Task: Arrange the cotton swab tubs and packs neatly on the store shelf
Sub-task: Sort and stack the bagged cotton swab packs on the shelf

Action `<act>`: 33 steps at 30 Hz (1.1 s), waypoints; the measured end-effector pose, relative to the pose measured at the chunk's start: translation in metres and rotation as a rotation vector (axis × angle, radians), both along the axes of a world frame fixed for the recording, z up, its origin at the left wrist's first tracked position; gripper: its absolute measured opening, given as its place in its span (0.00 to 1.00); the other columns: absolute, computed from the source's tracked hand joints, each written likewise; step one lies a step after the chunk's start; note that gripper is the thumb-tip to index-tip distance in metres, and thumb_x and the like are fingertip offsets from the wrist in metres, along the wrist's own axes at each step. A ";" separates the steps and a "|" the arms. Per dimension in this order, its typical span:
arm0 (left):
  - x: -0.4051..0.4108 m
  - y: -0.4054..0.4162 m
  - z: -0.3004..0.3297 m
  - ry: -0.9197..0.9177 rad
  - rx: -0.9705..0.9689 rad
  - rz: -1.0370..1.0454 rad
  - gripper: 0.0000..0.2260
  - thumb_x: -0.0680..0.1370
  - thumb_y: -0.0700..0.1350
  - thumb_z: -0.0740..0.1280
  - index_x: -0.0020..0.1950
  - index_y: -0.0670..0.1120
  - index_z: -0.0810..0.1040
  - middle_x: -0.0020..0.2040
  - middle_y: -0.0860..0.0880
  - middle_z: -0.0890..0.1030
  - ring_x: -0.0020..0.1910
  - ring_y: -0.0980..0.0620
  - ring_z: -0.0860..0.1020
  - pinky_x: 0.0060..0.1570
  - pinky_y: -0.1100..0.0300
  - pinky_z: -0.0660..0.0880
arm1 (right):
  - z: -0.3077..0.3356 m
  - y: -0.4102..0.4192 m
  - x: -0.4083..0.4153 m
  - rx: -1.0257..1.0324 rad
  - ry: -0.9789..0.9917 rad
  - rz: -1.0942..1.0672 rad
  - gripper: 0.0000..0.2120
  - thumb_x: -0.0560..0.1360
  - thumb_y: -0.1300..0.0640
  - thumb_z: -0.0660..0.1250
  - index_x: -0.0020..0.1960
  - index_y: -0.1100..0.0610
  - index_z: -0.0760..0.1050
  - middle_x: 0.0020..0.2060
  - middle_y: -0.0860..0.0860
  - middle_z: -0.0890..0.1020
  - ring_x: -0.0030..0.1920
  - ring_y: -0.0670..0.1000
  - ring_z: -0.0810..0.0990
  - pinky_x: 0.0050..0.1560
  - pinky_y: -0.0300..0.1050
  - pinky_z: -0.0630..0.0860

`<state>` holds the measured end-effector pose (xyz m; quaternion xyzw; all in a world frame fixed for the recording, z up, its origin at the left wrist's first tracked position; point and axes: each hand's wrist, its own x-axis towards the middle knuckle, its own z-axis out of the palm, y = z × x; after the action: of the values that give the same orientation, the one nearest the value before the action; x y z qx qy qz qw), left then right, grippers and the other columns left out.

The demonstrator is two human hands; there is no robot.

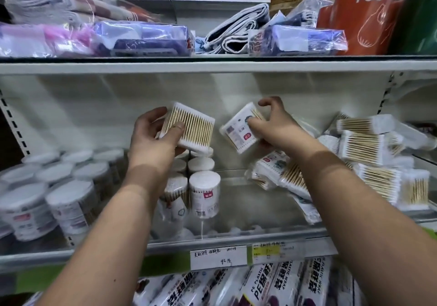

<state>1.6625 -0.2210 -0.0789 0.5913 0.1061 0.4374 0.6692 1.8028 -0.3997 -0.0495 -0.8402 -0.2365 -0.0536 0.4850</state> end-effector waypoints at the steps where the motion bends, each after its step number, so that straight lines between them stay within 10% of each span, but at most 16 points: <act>1: 0.001 0.001 -0.001 0.004 0.006 0.002 0.17 0.76 0.38 0.70 0.62 0.50 0.73 0.59 0.50 0.79 0.51 0.50 0.83 0.45 0.52 0.82 | 0.003 0.003 0.002 -0.092 -0.021 -0.026 0.21 0.74 0.50 0.68 0.62 0.46 0.62 0.45 0.51 0.81 0.37 0.52 0.81 0.37 0.44 0.74; 11: 0.006 0.006 -0.005 0.047 0.048 -0.015 0.15 0.76 0.37 0.70 0.61 0.49 0.74 0.58 0.46 0.79 0.52 0.48 0.82 0.48 0.48 0.82 | -0.016 0.035 0.006 -0.564 -0.526 0.192 0.18 0.74 0.62 0.68 0.61 0.47 0.77 0.57 0.53 0.70 0.56 0.56 0.74 0.52 0.46 0.73; 16: 0.010 0.009 -0.010 0.074 0.054 -0.017 0.15 0.76 0.38 0.70 0.61 0.50 0.74 0.58 0.46 0.80 0.48 0.49 0.83 0.45 0.47 0.82 | -0.034 0.034 0.015 -0.466 -0.425 0.120 0.37 0.69 0.60 0.75 0.73 0.49 0.62 0.68 0.55 0.68 0.69 0.57 0.68 0.69 0.49 0.67; 33: 0.016 0.006 -0.010 0.072 0.060 -0.012 0.15 0.76 0.38 0.71 0.61 0.49 0.75 0.57 0.46 0.81 0.52 0.47 0.82 0.48 0.48 0.81 | -0.058 0.039 0.014 -0.638 -0.654 0.110 0.36 0.72 0.66 0.69 0.75 0.51 0.59 0.68 0.53 0.73 0.68 0.56 0.69 0.63 0.51 0.68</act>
<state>1.6790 -0.2153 -0.0891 0.6273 0.1135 0.4146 0.6494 1.8164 -0.3609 -0.1079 -0.8727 -0.4260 -0.2146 0.1042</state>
